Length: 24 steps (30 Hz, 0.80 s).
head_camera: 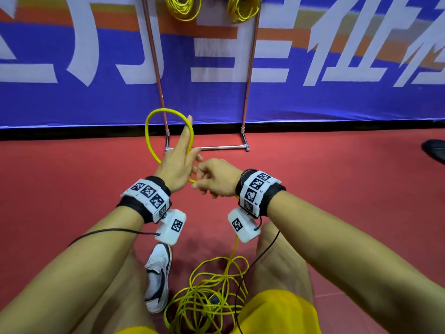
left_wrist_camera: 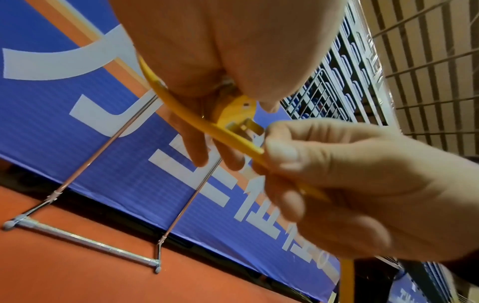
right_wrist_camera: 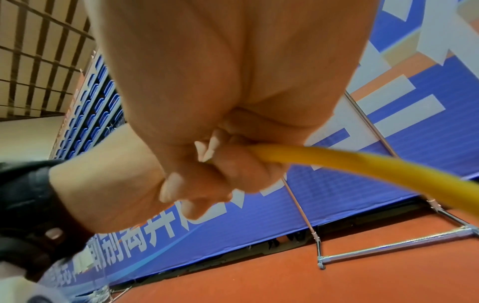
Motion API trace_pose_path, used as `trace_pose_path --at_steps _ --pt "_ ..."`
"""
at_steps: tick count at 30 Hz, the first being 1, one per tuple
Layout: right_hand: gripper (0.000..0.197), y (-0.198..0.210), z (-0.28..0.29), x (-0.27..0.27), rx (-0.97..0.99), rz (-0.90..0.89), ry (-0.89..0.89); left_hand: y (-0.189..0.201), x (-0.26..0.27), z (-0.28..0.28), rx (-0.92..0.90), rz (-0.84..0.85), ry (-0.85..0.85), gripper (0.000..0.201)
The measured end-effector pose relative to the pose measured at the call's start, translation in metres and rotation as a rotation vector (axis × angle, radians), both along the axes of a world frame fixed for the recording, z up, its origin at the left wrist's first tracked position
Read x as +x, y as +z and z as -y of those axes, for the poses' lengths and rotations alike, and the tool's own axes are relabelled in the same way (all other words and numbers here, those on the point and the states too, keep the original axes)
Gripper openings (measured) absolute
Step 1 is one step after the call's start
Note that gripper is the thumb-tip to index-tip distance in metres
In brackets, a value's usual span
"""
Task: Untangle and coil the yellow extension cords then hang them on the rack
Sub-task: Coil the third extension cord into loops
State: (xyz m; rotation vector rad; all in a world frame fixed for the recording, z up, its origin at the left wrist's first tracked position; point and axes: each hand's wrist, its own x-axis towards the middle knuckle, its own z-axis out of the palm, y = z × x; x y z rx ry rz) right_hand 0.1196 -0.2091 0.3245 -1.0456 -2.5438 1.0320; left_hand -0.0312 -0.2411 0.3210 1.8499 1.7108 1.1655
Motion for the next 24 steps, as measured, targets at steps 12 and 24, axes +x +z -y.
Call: trace_pose_path --at_steps 12,24 --pt "0.06 -0.011 -0.003 -0.01 0.163 0.016 -0.049 -0.026 -0.021 0.003 -0.289 -0.003 -0.09 0.029" --pt "0.044 -0.03 -0.04 0.026 0.447 0.13 -0.228 -0.037 -0.009 0.023 -0.537 -0.101 -0.215 0.049"
